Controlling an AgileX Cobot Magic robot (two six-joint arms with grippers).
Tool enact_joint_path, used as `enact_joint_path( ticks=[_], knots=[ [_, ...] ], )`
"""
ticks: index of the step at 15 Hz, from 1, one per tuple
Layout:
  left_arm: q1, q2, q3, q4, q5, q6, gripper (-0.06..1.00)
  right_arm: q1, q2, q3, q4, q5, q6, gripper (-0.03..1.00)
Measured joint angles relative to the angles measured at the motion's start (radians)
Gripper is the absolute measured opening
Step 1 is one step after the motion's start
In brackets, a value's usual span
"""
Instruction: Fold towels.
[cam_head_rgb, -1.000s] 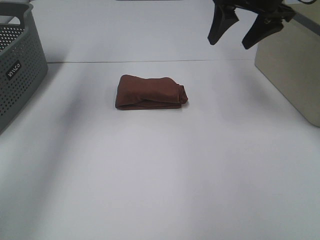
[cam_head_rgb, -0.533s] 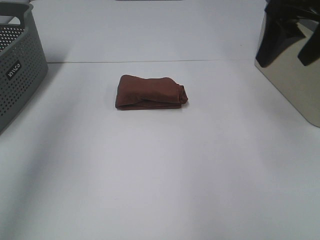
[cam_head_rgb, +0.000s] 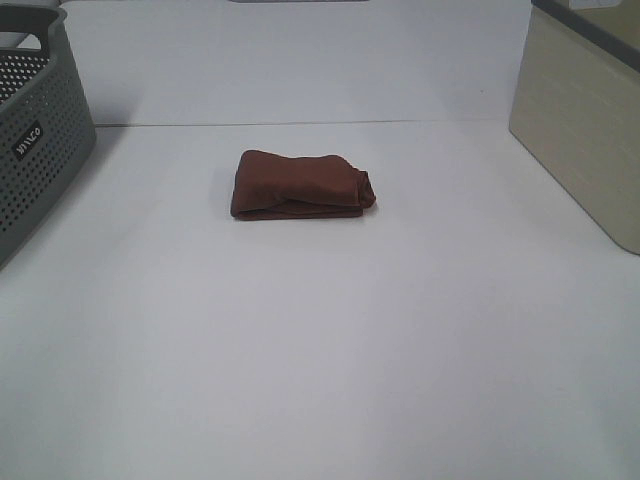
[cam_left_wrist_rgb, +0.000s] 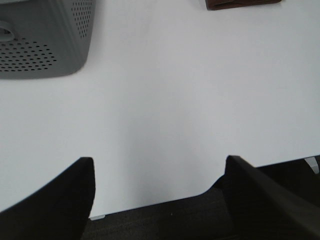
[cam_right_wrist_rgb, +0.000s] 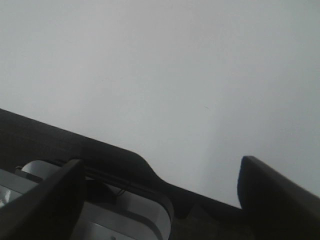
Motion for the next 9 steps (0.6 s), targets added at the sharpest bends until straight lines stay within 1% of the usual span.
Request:
enact_joint_path(
  ticks=[2, 4, 6, 9],
  knots=[
    [0.0, -0.182, 0.093, 0.0, 0.001, 0.01, 0.69, 0.0, -0.179, 0.1, -0.051, 0.0, 0.009, 0.78],
    [0.0, -0.353, 0.15, -0.001, 0.002, 0.021, 0.69, 0.0, -0.392, 0.188, -0.11, 0.0, 0.058, 0.78],
    [0.0, -0.421, 0.179, -0.018, 0.002, 0.065, 0.69, 0.0, -0.521, 0.238, -0.129, -0.019, 0.061, 0.78],
    [0.0, -0.431, 0.243, -0.061, -0.027, 0.132, 0.69, 0.0, -0.627, 0.255, -0.144, -0.05, 0.068, 0.78]
  ],
)
